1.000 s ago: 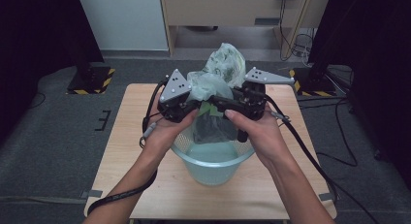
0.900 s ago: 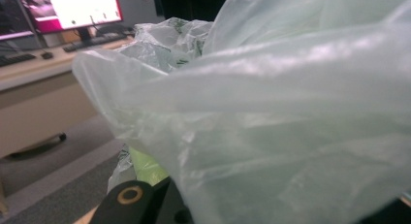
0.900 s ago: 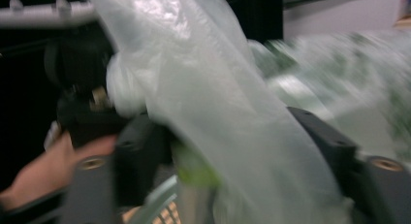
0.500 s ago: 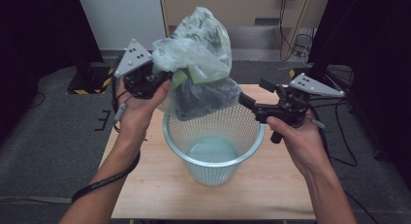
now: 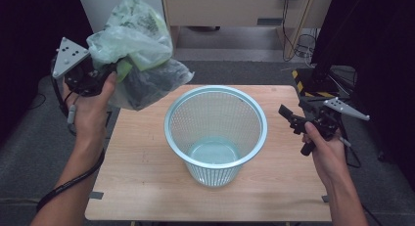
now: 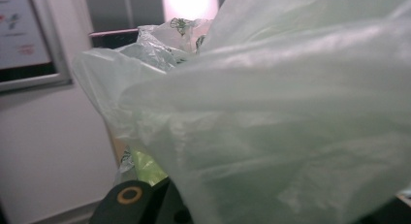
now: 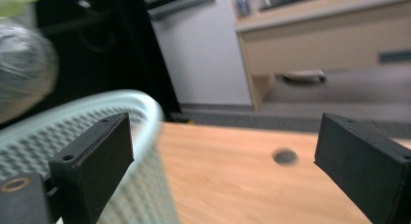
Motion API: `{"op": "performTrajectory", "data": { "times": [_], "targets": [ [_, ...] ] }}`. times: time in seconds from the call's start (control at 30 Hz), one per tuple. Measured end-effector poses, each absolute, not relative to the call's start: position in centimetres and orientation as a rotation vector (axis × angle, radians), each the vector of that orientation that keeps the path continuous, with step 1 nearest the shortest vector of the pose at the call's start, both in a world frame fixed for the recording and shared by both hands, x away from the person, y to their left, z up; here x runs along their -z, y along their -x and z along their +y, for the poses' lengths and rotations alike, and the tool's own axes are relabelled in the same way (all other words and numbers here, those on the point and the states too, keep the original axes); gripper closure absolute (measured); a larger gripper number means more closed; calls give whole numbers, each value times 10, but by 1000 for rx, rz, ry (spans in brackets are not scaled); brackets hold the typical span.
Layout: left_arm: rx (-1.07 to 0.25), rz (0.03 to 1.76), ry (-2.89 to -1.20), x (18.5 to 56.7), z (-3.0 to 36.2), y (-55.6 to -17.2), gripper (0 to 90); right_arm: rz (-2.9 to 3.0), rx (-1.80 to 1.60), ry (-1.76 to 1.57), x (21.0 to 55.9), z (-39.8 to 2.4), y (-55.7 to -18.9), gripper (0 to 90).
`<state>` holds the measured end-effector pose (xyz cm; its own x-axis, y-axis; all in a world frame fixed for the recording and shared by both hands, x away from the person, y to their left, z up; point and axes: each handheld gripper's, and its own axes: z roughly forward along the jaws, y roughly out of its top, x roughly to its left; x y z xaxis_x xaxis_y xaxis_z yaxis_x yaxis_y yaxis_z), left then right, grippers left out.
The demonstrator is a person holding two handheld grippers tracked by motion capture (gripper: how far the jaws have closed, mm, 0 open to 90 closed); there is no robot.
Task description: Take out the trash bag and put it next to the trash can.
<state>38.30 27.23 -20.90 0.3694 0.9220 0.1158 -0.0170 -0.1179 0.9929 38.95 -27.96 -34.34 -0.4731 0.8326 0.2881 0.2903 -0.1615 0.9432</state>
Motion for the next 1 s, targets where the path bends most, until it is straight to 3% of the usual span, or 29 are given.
{"op": "performTrajectory", "data": {
  "times": [0.2,0.23,0.5,0.8,1.0],
  "targets": [
    [-969,1020,-1504,290,301,-398,856,1765,-1513,-1350,397,-282,-389,76],
    [-969,1020,-1504,290,301,-398,856,1765,-1513,-1350,397,-282,-389,76],
    [-852,1143,-1573,399,299,-399,853,1881,-1292,-1450,466,-273,-386,87],
    [-770,1206,-1587,456,292,-388,842,1957,-1081,-1510,510,-268,-391,90],
    [-803,1184,-1579,464,288,-382,630,2003,-932,-1550,538,-264,-394,82]
  ]
}}
